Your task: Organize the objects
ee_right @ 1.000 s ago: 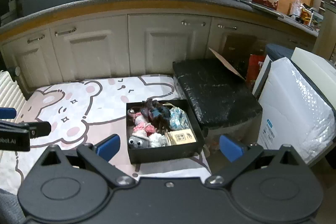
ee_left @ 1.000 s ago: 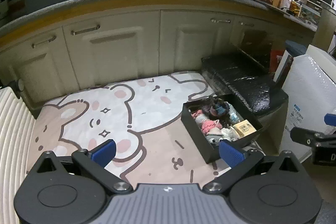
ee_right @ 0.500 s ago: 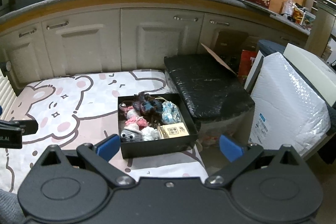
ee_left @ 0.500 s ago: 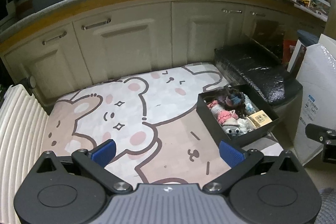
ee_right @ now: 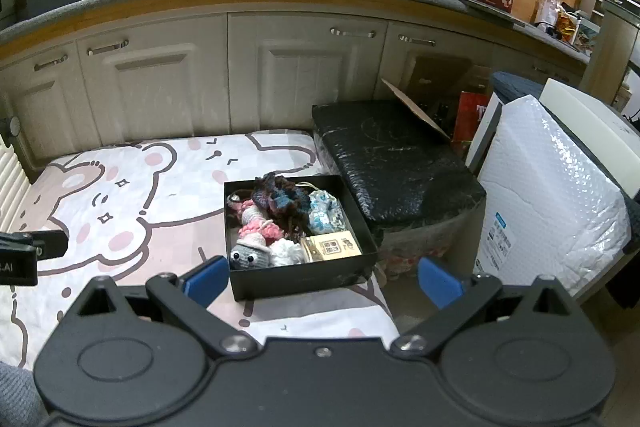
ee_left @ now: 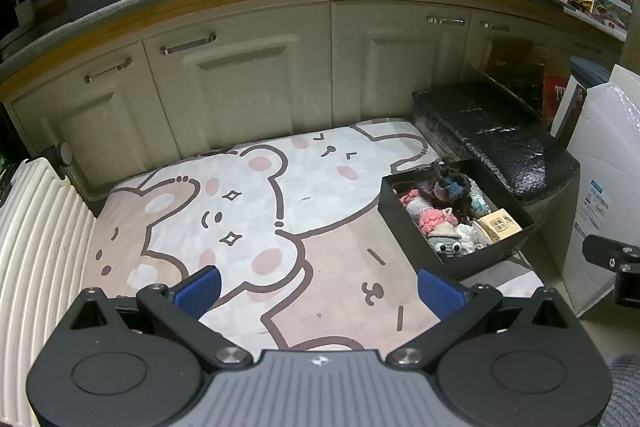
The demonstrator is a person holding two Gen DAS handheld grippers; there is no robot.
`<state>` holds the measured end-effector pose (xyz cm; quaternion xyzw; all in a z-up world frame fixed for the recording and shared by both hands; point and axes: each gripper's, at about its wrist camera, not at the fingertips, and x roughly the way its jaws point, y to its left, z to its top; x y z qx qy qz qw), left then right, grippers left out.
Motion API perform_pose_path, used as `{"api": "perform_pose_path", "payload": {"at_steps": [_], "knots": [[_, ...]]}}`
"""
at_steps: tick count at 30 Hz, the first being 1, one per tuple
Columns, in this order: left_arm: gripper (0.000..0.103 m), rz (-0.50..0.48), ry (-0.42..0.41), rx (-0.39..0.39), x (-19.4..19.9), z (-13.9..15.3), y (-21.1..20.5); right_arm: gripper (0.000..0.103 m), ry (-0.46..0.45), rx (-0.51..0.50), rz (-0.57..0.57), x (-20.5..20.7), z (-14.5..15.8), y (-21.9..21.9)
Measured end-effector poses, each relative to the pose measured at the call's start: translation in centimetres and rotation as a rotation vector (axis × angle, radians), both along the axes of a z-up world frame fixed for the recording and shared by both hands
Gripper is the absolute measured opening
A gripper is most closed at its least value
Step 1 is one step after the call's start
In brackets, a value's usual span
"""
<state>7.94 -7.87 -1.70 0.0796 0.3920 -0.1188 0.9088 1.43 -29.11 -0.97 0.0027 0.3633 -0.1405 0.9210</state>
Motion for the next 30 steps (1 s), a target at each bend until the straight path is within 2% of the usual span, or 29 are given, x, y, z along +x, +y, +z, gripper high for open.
{"api": "perform_pose_path", "payload": {"at_steps": [30], "knots": [[0.103, -0.007, -0.001, -0.012, -0.10, -0.02, 0.29, 0.102, 0.010, 0.006, 0.007, 0.13, -0.29, 0.38]]}}
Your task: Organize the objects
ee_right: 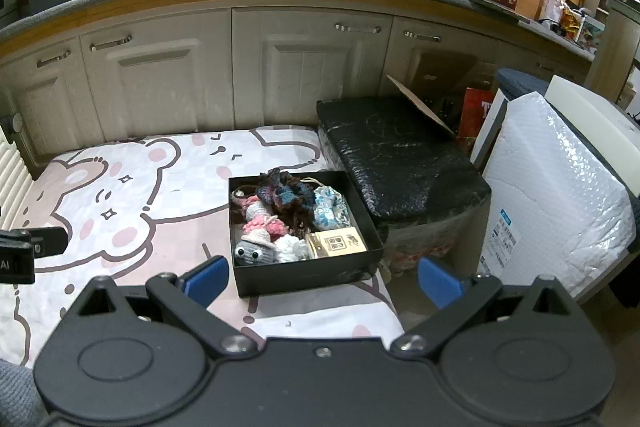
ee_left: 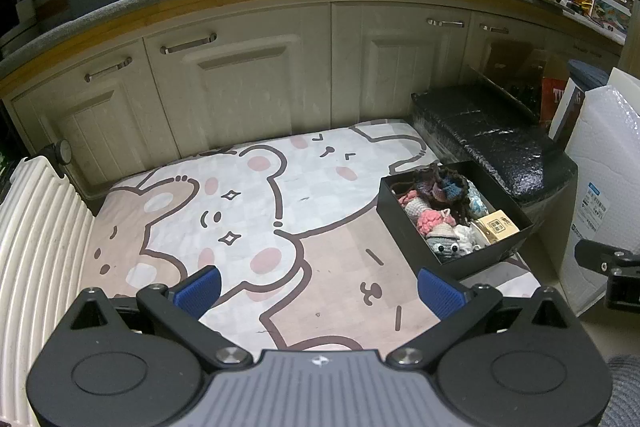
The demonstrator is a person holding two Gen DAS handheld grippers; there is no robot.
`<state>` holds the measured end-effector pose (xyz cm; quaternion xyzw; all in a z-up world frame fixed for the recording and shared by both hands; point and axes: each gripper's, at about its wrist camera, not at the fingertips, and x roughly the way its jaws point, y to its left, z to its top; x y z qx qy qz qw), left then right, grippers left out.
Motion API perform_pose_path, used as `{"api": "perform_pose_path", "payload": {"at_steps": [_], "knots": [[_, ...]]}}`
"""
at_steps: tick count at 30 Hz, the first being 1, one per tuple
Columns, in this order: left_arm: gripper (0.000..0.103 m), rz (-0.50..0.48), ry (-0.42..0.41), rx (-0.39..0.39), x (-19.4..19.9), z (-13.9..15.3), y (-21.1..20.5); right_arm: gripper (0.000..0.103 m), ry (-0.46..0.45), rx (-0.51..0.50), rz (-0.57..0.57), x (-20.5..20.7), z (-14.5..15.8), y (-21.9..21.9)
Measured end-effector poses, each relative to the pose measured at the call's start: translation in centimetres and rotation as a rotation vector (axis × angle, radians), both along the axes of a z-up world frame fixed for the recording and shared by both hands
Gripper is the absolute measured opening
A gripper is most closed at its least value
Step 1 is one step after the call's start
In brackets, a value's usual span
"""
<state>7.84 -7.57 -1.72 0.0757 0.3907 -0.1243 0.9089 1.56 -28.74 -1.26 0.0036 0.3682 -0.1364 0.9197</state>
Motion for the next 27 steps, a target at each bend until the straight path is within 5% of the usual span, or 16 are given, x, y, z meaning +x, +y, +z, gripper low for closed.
{"api": "perform_pose_path", "payload": {"at_steps": [27], "knots": [[0.103, -0.015, 0.002, 0.001, -0.25, 0.01, -0.18, 0.102, 0.002, 0.000, 0.002, 0.13, -0.09, 0.13]]}}
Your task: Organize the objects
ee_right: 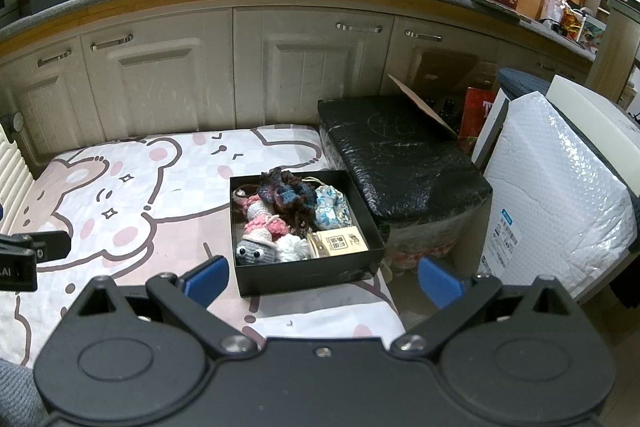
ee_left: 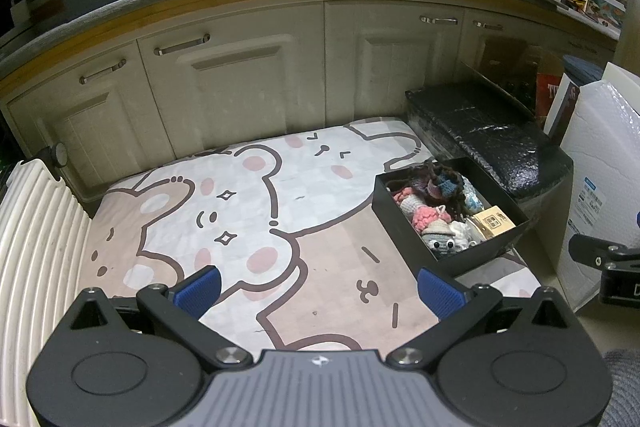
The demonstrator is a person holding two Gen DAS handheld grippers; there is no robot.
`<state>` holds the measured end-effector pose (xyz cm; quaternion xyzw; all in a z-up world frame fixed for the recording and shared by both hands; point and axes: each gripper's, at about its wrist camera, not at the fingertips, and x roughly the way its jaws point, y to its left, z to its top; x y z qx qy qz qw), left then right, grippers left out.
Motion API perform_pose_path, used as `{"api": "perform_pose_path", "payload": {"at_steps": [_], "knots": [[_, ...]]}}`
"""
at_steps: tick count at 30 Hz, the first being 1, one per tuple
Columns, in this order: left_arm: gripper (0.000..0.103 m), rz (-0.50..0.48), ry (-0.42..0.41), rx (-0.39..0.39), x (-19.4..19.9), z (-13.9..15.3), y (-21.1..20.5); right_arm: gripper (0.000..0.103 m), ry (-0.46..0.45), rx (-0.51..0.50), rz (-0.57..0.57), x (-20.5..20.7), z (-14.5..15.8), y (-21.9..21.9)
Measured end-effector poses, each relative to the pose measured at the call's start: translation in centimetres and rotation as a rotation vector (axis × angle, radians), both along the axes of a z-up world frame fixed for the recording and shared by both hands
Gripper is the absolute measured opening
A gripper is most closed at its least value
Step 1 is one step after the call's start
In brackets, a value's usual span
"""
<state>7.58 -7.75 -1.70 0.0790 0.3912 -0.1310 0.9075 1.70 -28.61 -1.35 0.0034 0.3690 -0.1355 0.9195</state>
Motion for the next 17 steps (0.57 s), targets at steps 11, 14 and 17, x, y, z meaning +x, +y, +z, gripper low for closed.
{"api": "perform_pose_path", "payload": {"at_steps": [11, 14, 17], "knots": [[0.103, -0.004, 0.001, -0.001, -0.08, -0.08, -0.05, 0.102, 0.000, 0.002, 0.000, -0.02, -0.02, -0.02], [0.103, -0.005, 0.004, -0.003, -0.16, -0.12, -0.04, 0.102, 0.001, 0.003, 0.000, -0.03, -0.06, 0.05], [0.103, -0.009, 0.005, -0.004, -0.19, -0.15, 0.01, 0.102, 0.000, 0.003, 0.000, -0.03, -0.04, 0.01]]}}
